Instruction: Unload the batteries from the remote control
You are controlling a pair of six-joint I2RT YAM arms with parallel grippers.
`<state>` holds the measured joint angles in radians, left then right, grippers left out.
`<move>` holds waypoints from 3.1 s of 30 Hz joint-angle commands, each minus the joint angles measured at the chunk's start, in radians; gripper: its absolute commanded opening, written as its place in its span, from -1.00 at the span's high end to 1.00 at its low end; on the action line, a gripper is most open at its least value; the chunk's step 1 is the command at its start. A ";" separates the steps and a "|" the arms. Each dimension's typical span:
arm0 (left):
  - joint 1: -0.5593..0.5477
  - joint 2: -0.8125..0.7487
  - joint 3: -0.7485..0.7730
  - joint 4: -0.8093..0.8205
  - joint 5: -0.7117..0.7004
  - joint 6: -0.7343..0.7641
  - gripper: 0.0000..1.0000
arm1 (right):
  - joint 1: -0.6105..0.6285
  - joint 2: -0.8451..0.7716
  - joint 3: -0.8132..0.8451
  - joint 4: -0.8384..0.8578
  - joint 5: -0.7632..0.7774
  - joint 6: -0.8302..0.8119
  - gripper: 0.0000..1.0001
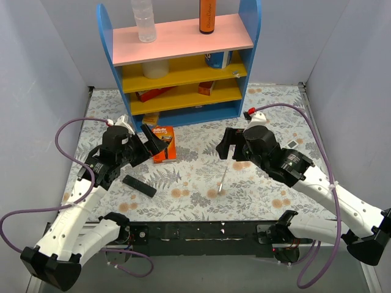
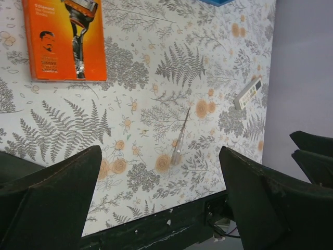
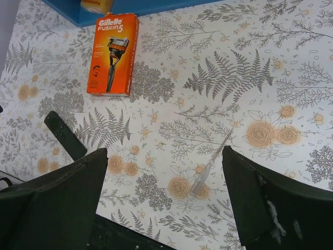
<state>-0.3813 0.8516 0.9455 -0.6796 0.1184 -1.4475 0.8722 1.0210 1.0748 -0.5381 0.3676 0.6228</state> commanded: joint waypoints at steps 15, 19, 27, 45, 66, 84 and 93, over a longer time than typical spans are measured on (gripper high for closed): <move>0.053 0.320 -0.002 -0.288 -0.448 -0.220 -0.96 | -0.002 -0.036 -0.087 0.076 0.037 0.008 -0.93; 0.107 0.334 -0.048 -0.279 -0.431 -0.277 -0.84 | -0.002 -0.047 -0.116 0.078 0.024 0.028 -0.92; 0.156 0.369 -0.070 -0.316 -0.405 -0.405 -0.68 | -0.002 -0.059 -0.139 0.084 -0.016 0.009 -0.83; 0.174 0.417 -0.177 -0.334 -0.451 -0.571 -0.59 | -0.002 -0.065 -0.127 0.032 -0.039 0.002 -0.75; 0.182 0.504 -0.267 -0.233 -0.445 -0.580 -0.34 | -0.002 -0.061 -0.147 0.058 -0.087 -0.009 -0.74; 0.182 0.173 -0.332 0.052 -0.055 -0.260 0.74 | -0.002 -0.001 -0.306 0.528 -0.602 -0.176 -0.75; 0.182 -0.048 -0.471 0.429 0.398 -0.263 0.85 | 0.039 0.284 -0.282 0.889 -0.823 0.031 -0.80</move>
<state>-0.2047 0.8680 0.5217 -0.4580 0.2871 -1.7267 0.8799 1.2282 0.7738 0.1207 -0.3317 0.5560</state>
